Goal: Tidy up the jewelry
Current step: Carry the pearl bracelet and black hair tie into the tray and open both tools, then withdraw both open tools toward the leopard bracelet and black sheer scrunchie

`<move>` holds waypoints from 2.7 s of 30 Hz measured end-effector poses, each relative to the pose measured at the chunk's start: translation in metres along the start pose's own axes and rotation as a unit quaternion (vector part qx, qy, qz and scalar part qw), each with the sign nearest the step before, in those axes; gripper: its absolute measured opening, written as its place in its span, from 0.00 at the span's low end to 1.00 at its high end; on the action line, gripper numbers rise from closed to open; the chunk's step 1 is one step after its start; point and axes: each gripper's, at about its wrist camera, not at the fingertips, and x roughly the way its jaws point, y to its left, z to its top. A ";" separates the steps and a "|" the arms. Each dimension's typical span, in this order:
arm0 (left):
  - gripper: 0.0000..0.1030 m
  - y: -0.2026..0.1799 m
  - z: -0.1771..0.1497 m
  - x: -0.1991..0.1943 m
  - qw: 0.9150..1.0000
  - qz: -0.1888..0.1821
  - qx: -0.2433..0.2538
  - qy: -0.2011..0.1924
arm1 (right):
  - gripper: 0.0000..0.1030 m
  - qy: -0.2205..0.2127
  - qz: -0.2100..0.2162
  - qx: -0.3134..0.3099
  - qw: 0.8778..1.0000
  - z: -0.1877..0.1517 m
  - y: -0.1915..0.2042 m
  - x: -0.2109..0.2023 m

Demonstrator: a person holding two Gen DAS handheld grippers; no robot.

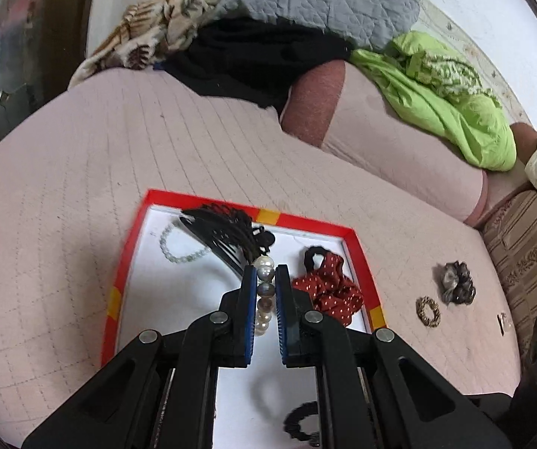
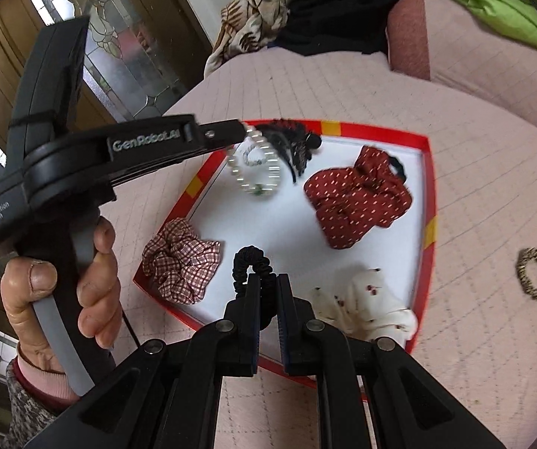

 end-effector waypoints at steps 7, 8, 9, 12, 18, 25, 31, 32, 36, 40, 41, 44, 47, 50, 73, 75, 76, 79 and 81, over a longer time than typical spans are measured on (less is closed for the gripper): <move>0.09 0.001 -0.007 0.020 0.997 0.070 0.017 0.021 | 0.09 0.014 -0.005 0.005 1.000 -0.003 -0.002 0.019; 0.09 0.003 -0.007 0.022 0.997 0.071 0.016 0.024 | 0.09 0.015 -0.006 0.005 1.000 -0.002 -0.003 0.021; 0.09 0.005 -0.008 0.024 0.997 0.071 0.014 0.028 | 0.09 0.016 -0.008 0.006 1.000 -0.003 -0.004 0.023; 0.09 0.008 -0.010 0.030 0.996 0.082 0.014 0.036 | 0.09 0.020 -0.011 0.006 1.000 -0.004 -0.006 0.028; 0.09 0.010 -0.013 0.036 0.994 0.095 0.015 0.045 | 0.09 0.024 -0.015 0.005 1.000 -0.004 -0.008 0.037; 0.09 0.007 -0.016 0.038 0.993 0.107 0.023 0.046 | 0.09 0.026 -0.021 0.001 0.999 -0.006 -0.010 0.043; 0.09 0.000 -0.016 0.033 0.992 0.113 0.033 0.033 | 0.10 0.026 -0.021 0.001 0.999 -0.007 -0.013 0.045; 0.09 0.000 -0.015 0.032 0.993 0.111 0.033 0.030 | 0.10 0.024 -0.021 0.000 0.999 -0.008 -0.013 0.044; 0.15 -0.004 -0.015 0.024 0.993 0.110 0.037 0.015 | 0.10 0.020 -0.020 -0.001 1.000 -0.008 -0.013 0.042; 0.25 -0.009 -0.015 0.016 0.991 0.126 0.049 -0.006 | 0.13 0.016 -0.018 0.001 1.000 -0.010 -0.014 0.037; 0.25 -0.010 -0.015 0.015 0.990 0.128 0.050 -0.010 | 0.17 0.014 -0.017 0.002 1.000 -0.011 -0.015 0.035; 0.27 -0.013 -0.014 0.010 0.988 0.144 0.056 -0.022 | 0.31 0.008 -0.016 0.006 1.000 -0.011 -0.015 0.030; 0.34 -0.016 -0.015 0.007 0.984 0.162 0.064 -0.031 | 0.34 0.001 -0.015 0.007 1.000 -0.011 -0.014 0.024; 0.35 -0.019 -0.016 0.004 0.981 0.175 0.071 -0.038 | 0.34 -0.005 -0.017 0.003 1.000 -0.012 -0.011 0.016; 0.41 -0.076 -0.051 -0.023 0.966 0.213 0.133 -0.068 | 0.35 -0.067 -0.071 0.040 0.994 -0.040 -0.063 -0.071; 0.41 -0.087 -0.059 -0.024 0.965 0.211 0.143 -0.064 | 0.36 -0.072 -0.079 0.043 0.993 -0.044 -0.071 -0.081; 0.41 -0.092 -0.063 -0.024 0.964 0.211 0.148 -0.061 | 0.36 -0.074 -0.085 0.046 0.993 -0.047 -0.077 -0.087; 0.42 -0.107 -0.075 -0.025 0.965 0.206 0.157 -0.045 | 0.36 -0.080 -0.101 0.057 0.990 -0.054 -0.096 -0.104; 0.42 -0.114 -0.083 -0.030 0.965 0.203 0.160 -0.036 | 0.37 -0.083 -0.109 0.063 0.988 -0.059 -0.108 -0.115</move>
